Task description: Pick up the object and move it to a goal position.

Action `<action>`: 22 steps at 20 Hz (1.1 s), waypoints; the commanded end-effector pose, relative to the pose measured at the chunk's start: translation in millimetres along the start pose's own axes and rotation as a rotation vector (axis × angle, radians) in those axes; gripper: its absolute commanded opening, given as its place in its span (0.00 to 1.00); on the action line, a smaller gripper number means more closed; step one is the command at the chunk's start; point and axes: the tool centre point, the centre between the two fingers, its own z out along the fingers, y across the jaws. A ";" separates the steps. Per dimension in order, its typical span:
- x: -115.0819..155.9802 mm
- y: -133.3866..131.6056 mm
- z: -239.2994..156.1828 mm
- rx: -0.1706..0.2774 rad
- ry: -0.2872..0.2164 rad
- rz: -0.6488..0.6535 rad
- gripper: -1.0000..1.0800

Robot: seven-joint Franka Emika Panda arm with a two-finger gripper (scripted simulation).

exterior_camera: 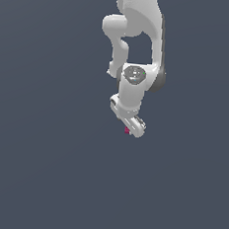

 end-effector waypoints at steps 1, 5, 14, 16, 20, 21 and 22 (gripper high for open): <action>-4.9 -0.6 3.7 0.001 0.001 0.062 0.96; -12.6 -1.4 9.5 0.001 0.004 0.159 0.96; -29.2 -2.2 22.0 0.004 0.011 0.378 0.96; -32.8 -2.2 24.7 0.005 0.013 0.427 0.96; -39.6 -2.0 29.7 0.007 0.016 0.520 0.96; -41.0 -1.9 30.8 0.007 0.017 0.540 0.96; -42.4 -1.8 31.8 0.008 0.018 0.560 0.96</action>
